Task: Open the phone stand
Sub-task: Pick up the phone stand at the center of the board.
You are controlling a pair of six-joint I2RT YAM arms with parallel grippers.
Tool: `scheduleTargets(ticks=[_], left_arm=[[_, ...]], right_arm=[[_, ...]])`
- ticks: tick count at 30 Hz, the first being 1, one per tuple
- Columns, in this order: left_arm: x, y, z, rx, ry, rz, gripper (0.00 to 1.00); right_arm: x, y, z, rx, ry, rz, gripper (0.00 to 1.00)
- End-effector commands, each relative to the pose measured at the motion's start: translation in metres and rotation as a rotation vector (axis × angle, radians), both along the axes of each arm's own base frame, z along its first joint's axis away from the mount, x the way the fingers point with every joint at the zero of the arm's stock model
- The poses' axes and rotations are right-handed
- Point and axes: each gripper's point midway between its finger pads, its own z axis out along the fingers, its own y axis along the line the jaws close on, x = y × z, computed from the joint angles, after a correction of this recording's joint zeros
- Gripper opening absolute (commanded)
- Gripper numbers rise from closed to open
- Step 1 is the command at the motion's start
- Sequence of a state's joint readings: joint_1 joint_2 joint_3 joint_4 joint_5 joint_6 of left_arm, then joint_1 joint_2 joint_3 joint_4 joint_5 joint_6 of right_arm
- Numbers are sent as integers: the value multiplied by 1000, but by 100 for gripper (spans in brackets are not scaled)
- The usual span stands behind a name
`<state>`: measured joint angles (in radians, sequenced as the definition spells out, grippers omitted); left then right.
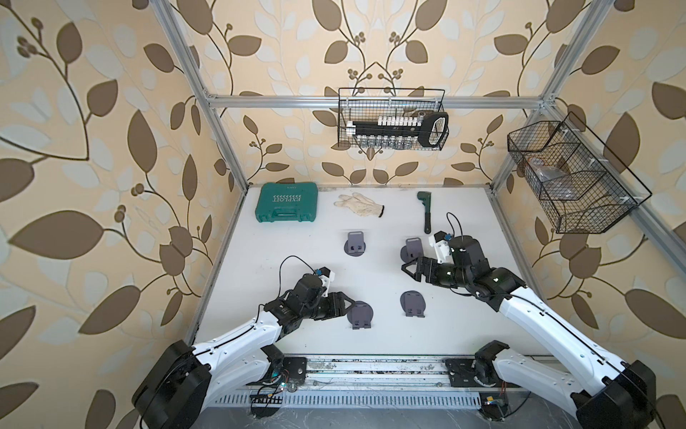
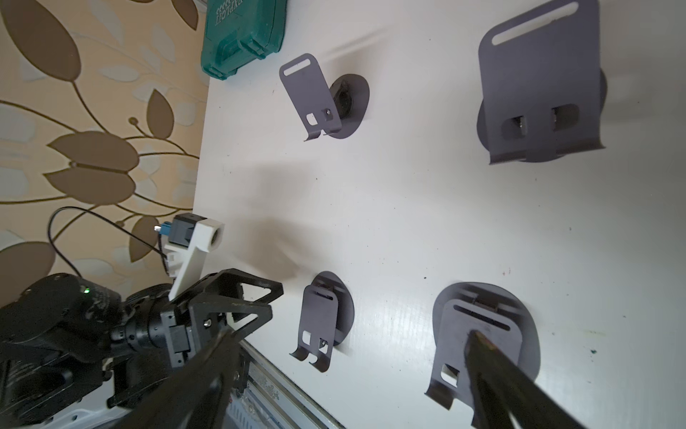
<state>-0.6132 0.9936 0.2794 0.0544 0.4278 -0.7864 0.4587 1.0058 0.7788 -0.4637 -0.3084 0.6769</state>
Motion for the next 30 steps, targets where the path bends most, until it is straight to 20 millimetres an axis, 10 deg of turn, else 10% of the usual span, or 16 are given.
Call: scheduleTargets(ticks=[1,30], left_arm=[[6,-12,15,-88,-71,-42,61],[13,-26,-12,-72,-16,-96,47]], right_arm=[[3,13,8,70,-22,38,90],[13,22,-5,53,38,54,87]])
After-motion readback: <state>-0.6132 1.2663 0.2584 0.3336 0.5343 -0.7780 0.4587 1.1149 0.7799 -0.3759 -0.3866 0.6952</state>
